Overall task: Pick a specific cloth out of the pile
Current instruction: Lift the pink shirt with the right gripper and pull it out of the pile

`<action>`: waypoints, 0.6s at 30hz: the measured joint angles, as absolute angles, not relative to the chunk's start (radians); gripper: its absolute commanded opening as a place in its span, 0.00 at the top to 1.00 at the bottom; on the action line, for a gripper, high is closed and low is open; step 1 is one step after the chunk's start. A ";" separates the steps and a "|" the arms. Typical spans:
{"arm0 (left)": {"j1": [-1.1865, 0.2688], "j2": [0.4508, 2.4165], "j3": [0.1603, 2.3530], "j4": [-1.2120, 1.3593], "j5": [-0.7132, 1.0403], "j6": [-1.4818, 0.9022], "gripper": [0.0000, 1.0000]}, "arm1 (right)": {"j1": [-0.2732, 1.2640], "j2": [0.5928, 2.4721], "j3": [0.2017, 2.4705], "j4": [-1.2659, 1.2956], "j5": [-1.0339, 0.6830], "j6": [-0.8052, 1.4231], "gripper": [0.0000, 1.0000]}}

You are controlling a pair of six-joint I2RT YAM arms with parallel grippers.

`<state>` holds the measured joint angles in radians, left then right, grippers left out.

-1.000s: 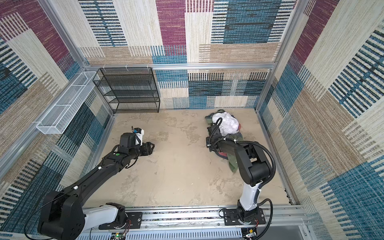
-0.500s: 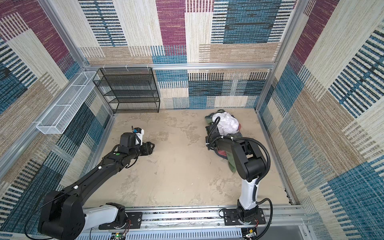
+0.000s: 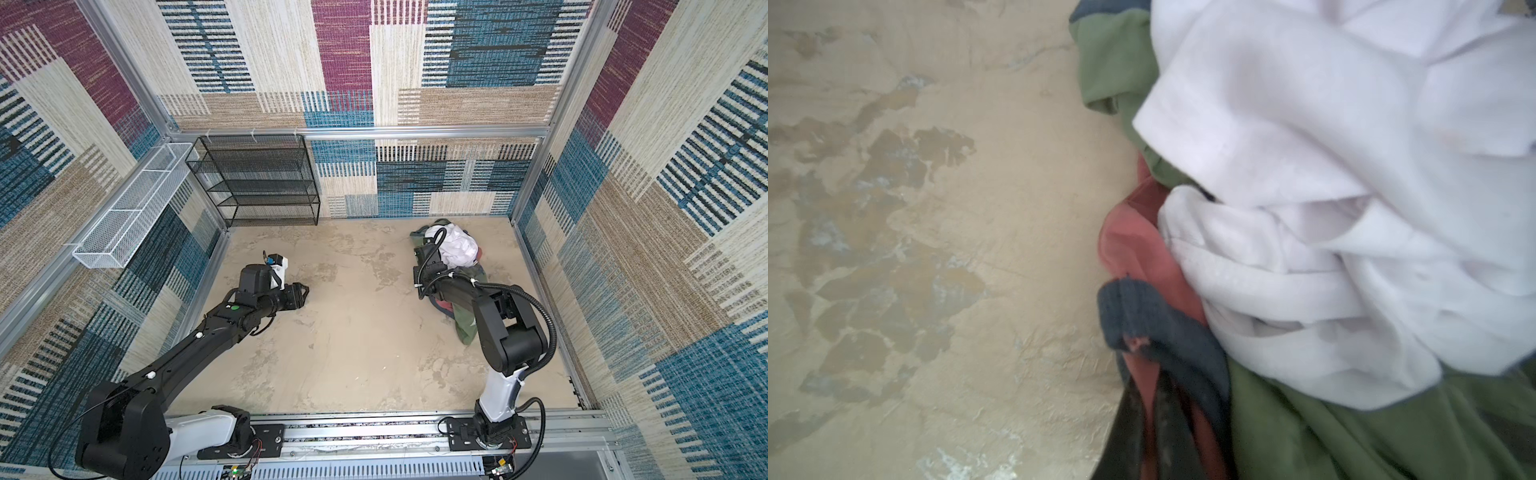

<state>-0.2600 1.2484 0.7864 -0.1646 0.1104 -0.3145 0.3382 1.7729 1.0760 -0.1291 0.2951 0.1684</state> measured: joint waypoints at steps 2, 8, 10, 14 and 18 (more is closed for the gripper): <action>-0.260 1.247 0.793 -0.169 0.110 -0.314 0.38 | 0.338 1.750 1.073 -0.131 0.294 0.172 1.00; -0.260 1.242 0.818 -0.180 0.110 -0.313 0.38 | 0.333 1.672 1.073 -0.138 0.273 0.176 1.00; -0.260 1.240 0.823 -0.187 0.111 -0.313 0.38 | 0.326 1.648 1.075 -0.142 0.268 0.175 1.00; -0.260 1.239 0.839 -0.198 0.112 -0.313 0.38 | 0.299 1.595 1.081 -0.158 0.237 0.175 1.00; -0.260 1.240 0.860 -0.198 0.123 -0.313 0.38 | 0.255 1.547 1.082 -0.164 0.200 0.175 1.00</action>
